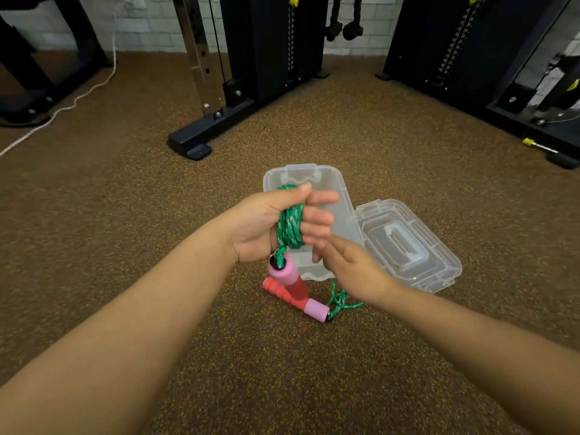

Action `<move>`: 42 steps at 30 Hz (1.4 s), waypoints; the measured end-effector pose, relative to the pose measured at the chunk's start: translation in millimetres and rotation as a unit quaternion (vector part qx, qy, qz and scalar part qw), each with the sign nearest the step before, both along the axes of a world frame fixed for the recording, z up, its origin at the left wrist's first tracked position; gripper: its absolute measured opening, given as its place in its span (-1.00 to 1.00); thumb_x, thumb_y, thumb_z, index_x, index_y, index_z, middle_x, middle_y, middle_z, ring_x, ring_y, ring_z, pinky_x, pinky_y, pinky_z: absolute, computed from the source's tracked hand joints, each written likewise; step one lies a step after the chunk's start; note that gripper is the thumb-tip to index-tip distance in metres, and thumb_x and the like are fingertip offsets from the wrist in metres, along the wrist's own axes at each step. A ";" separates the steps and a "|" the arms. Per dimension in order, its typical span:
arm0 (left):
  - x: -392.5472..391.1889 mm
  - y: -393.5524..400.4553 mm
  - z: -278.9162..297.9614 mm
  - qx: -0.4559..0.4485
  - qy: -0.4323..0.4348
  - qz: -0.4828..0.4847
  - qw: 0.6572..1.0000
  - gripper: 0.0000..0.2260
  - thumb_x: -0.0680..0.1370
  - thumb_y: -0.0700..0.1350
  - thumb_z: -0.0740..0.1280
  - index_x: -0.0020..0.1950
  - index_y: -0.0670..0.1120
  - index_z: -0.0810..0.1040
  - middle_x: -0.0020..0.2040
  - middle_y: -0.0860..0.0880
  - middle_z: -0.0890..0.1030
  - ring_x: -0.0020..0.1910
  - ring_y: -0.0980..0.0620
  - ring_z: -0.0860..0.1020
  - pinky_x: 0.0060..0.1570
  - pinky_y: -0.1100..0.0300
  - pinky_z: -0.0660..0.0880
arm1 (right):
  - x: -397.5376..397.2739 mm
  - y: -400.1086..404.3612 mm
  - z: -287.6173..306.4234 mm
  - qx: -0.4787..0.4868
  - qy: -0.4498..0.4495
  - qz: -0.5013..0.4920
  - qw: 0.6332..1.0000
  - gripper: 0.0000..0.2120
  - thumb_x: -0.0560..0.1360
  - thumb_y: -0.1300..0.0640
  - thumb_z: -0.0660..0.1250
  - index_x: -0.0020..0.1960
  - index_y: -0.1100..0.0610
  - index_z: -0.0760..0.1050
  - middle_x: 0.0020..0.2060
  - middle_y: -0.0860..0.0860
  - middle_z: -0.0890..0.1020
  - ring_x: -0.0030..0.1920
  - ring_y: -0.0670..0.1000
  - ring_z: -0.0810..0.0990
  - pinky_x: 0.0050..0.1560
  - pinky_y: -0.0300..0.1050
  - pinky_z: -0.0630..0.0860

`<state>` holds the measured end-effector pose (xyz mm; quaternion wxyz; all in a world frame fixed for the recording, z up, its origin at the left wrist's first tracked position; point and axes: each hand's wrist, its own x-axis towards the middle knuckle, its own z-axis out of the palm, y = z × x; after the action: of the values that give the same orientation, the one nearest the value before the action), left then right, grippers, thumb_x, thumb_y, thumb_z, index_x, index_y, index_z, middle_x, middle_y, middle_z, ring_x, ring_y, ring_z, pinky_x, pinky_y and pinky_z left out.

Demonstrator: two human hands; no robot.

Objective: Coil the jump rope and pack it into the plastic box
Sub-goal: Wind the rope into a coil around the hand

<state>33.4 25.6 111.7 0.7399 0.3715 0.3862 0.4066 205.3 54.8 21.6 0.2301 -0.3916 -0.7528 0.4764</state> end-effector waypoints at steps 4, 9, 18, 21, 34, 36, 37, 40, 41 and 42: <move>0.5 6.0 -3.6 0.018 0.015 0.110 0.994 -0.69 0.66 -0.06 0.05 0.25 -0.15 0.49 -0.19 -0.02 0.72 -0.24 0.11 0.68 -0.10 0.26 0.57 | -0.6 -15.9 0.0 0.056 -0.080 0.052 0.994 -0.78 0.63 0.05 0.10 -0.11 0.02 0.46 -0.41 -0.21 0.50 -0.36 -0.25 0.45 -0.29 -0.26 0.32; 2.4 11.5 -11.6 0.036 0.067 0.189 0.979 -0.66 0.64 -0.04 0.13 0.34 -0.17 0.42 -0.10 -0.08 0.72 -0.15 0.05 0.69 -0.01 0.21 0.57 | -6.4 -28.9 15.8 0.131 -0.112 0.132 0.976 -0.76 0.61 -0.04 0.12 -0.16 -0.03 0.45 -0.37 -0.21 0.49 -0.31 -0.21 0.45 -0.21 -0.09 0.42; 0.0 10.0 -23.8 0.020 0.218 0.082 0.972 -0.20 0.49 0.43 -0.16 0.17 -0.15 0.58 0.09 -0.33 0.62 0.11 -0.29 0.59 0.25 -0.22 0.43 | -14.9 -18.6 64.6 0.139 0.056 0.100 0.984 -0.82 0.57 0.03 0.14 -0.14 -0.02 0.47 -0.34 -0.06 0.51 -0.29 -0.01 0.53 -0.21 -0.01 0.49; 0.1 7.0 -22.4 0.011 0.193 0.022 0.981 -0.01 0.43 0.46 -0.31 0.13 -0.33 0.52 -0.07 -0.46 0.57 -0.11 -0.34 0.59 0.02 -0.08 0.51 | -10.5 -7.2 72.4 0.109 0.102 0.080 0.986 -0.82 0.61 0.14 0.15 -0.13 0.12 0.46 -0.39 0.21 0.51 -0.34 0.09 0.53 -0.23 -0.23 0.49; -1.2 -1.6 -8.6 -0.022 0.154 -0.184 0.971 -0.32 0.51 0.30 0.03 -0.04 -0.26 0.65 -0.51 -0.14 0.59 -0.53 -0.03 0.58 -0.38 0.20 0.50 | -0.1 32.2 52.6 0.118 0.022 -0.037 0.992 -0.77 0.59 -0.05 0.18 -0.23 -0.05 0.44 -0.46 -0.17 0.46 -0.42 -0.15 0.40 -0.30 -0.10 0.39; -0.6 -4.0 -6.0 -0.012 0.147 -0.157 0.977 -0.47 0.51 0.19 0.10 -0.15 -0.21 0.67 -0.56 -0.11 0.56 -0.58 -0.01 0.54 -0.45 0.22 0.43 | -0.4 31.0 42.2 0.058 0.048 -0.046 0.996 -0.73 0.58 -0.07 0.16 -0.26 -0.06 0.44 -0.47 -0.14 0.39 -0.43 -0.10 0.34 -0.35 -0.07 0.34; 0.2 -4.7 -5.4 -0.011 0.143 -0.146 0.979 -0.49 0.50 0.17 0.09 -0.18 -0.20 0.66 -0.57 -0.11 0.55 -0.59 -0.01 0.54 -0.48 0.23 0.42 | -1.2 28.1 37.7 0.033 0.059 -0.040 0.997 -0.71 0.60 -0.05 0.15 -0.27 -0.05 0.44 -0.46 -0.12 0.37 -0.43 -0.08 0.32 -0.38 -0.09 0.31; 2.9 -3.9 -5.3 -0.009 0.121 -0.093 0.988 -0.48 0.59 0.10 0.03 -0.20 -0.21 0.63 -0.56 -0.11 0.55 -0.60 -0.01 0.53 -0.51 0.26 0.47 | -6.8 18.8 24.3 -0.034 0.082 -0.021 0.996 -0.68 0.63 0.02 0.10 -0.26 0.02 0.43 -0.45 -0.04 0.33 -0.46 -0.10 0.27 -0.44 -0.19 0.24; 3.3 -2.6 -5.2 -0.008 0.105 -0.061 0.993 -0.47 0.61 0.08 0.01 -0.20 -0.22 0.62 -0.56 -0.11 0.55 -0.60 -0.01 0.54 -0.51 0.27 0.49 | -8.8 16.0 20.6 -0.052 0.078 -0.019 0.995 -0.68 0.64 0.02 0.08 -0.22 0.07 0.44 -0.44 -0.01 0.31 -0.48 -0.11 0.26 -0.46 -0.19 0.23; 2.8 -1.0 -4.9 -0.008 0.085 -0.027 0.996 -0.47 0.63 0.07 0.00 -0.19 -0.22 0.62 -0.55 -0.10 0.56 -0.59 0.00 0.54 -0.50 0.28 0.49 | -10.3 14.2 16.8 -0.064 0.069 -0.020 0.995 -0.68 0.64 0.00 0.08 -0.20 0.08 0.44 -0.44 0.01 0.30 -0.48 -0.10 0.25 -0.46 -0.15 0.22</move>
<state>36.2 24.6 106.9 0.7180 0.4092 0.4410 0.3501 195.0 68.9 38.4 0.2654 -0.3870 -0.6949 0.5449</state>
